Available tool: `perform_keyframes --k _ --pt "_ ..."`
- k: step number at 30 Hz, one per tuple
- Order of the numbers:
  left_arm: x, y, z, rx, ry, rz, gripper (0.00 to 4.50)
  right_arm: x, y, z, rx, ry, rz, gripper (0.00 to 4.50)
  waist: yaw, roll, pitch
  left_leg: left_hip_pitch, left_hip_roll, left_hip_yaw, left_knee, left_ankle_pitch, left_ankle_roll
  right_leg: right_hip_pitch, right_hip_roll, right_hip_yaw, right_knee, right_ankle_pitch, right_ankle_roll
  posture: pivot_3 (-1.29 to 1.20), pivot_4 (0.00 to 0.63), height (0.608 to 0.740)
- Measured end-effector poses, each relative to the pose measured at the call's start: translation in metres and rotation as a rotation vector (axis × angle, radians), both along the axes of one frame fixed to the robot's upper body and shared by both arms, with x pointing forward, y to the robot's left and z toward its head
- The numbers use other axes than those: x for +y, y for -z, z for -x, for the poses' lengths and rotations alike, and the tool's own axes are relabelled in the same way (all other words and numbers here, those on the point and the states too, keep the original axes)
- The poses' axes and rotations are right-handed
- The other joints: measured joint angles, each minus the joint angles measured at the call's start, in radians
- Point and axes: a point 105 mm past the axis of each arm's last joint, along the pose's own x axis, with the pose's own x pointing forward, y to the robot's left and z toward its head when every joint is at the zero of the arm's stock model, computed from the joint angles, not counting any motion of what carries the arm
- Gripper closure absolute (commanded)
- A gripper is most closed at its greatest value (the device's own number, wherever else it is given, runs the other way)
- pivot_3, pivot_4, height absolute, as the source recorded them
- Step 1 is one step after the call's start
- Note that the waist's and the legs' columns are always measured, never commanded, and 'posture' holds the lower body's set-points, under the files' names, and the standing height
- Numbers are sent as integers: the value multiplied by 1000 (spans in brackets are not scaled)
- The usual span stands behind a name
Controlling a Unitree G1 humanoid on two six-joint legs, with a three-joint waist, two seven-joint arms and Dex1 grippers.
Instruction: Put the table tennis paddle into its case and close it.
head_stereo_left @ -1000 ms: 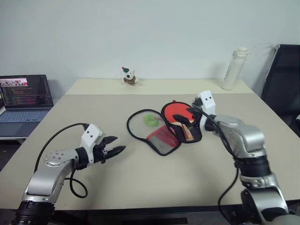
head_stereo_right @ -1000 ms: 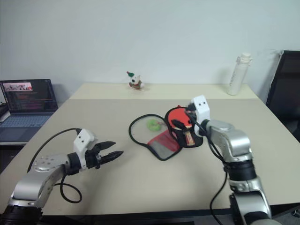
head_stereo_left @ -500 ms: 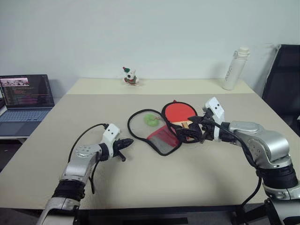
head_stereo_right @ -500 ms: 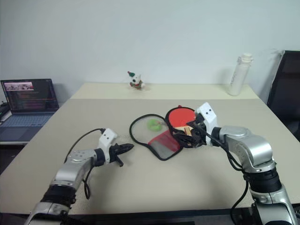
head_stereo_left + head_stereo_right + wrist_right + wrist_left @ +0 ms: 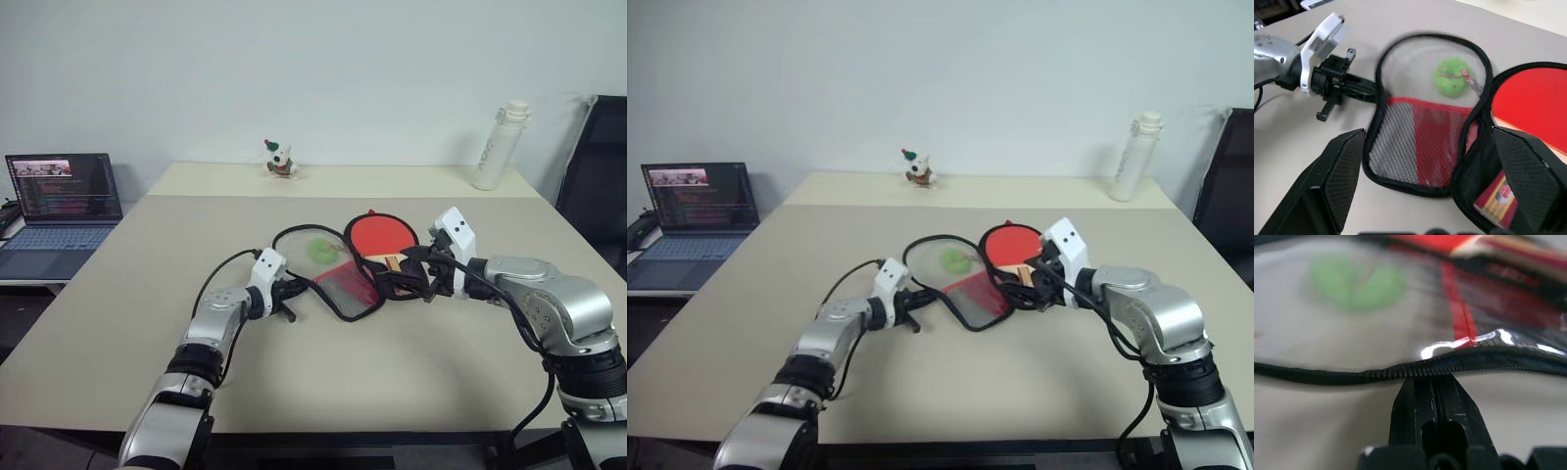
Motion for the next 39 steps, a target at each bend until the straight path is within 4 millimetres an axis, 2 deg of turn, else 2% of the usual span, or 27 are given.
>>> perform_keyframes --k 4,7,12,15,20,24,27,32,39 --pt "-27 -44 -12 -105 59 21 4435 -13 -4 2 22 22 -12 0 0 0 0 0 0 0 0 0 0 0 0 0 -1 0 0 0 150 740" --pt "-57 -79 -19 -184 117 44 4435 -23 -4 2 49 55 -11 0 1 0 0 0 -1 0 0 0 0 0 0 0 -1 0 0 0 150 740" --pt "-106 -108 -25 -237 149 76 4435 -39 -3 -6 79 131 -11 0 -1 -1 1 0 -2 1 -1 0 0 0 0 1 -2 -1 1 0 150 740" --pt "-115 -119 -26 -274 141 98 4435 -44 -1 -9 87 161 -13 0 -12 -1 1 0 -1 3 -3 0 0 -2 2 2 -1 -1 1 0 150 740" --pt "-103 -109 -28 -268 126 92 4435 -54 1 -24 98 245 -15 0 -18 0 1 1 0 4 -2 0 -1 -4 2 3 1 -1 1 0 150 740" --pt "-70 -93 -22 -256 135 130 4435 -53 3 -48 110 306 -61 0 -28 0 1 1 1 6 -2 0 -1 -5 2 3 3 -1 1 0 150 740" --pt "-46 -87 -2 -256 176 148 4435 -52 8 -72 126 361 -79 0 -30 0 1 0 1 6 -2 0 -1 -7 1 4 5 -1 1 0 150 740" --pt "-19 -96 28 -258 165 163 4435 -48 17 -98 151 402 -89 0 -30 1 1 0 1 6 -1 0 -1 -6 0 5 7 -1 1 0 150 740" --pt "8 -105 52 -251 52 215 4435 -45 59 -113 243 442 -48 0 -27 1 1 0 0 4 2 1 -1 -5 -1 4 9 -1 1 0 150 740"
